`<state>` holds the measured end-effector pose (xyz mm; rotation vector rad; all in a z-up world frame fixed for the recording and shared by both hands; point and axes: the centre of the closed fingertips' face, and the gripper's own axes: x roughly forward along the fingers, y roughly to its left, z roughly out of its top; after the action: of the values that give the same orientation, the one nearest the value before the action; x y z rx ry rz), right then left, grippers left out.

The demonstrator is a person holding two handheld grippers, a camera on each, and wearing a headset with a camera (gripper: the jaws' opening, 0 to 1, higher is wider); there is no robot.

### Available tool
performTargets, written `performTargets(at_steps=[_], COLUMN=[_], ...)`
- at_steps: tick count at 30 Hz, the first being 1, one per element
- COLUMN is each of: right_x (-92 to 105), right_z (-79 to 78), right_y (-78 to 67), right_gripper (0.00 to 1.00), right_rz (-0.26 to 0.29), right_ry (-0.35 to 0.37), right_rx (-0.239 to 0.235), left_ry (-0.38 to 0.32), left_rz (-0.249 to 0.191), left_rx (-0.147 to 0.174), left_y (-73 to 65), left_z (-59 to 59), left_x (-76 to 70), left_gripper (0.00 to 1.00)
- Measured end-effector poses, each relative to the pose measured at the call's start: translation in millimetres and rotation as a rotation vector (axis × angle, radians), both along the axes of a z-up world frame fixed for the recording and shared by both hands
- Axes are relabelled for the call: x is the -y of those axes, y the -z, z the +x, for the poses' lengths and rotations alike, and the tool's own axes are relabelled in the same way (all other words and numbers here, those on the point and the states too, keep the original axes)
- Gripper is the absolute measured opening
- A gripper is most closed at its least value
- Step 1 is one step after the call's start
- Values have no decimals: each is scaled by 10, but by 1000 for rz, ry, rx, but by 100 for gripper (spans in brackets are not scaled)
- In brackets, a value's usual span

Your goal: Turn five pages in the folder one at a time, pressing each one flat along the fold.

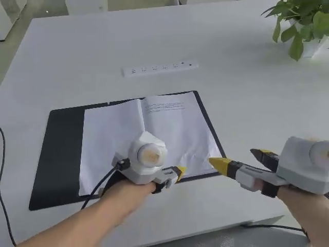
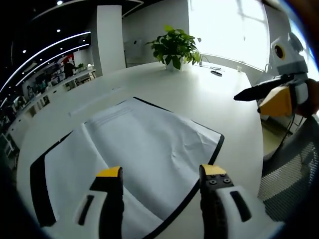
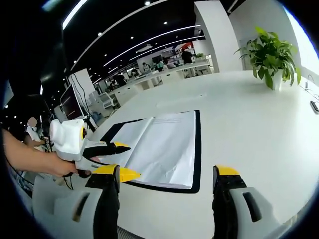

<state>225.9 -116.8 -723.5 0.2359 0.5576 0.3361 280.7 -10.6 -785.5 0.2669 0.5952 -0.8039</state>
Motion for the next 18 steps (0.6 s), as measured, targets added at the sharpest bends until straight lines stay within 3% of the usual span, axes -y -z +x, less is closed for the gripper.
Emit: performTargets(at_steps=[10,18], right_x=[-35,-20], right_z=[78,105], right_y=[99,138], right_gripper=[75,75], right_rz=[13,26], right_ry=[-12,-4], right_rx=[-16,-22], left_ry=[1,-16], left_rz=[9,18], left_rx=[-12,26], left_y=[162,229], left_z=[81,90], left_x=[178,214], left_gripper=[59,60])
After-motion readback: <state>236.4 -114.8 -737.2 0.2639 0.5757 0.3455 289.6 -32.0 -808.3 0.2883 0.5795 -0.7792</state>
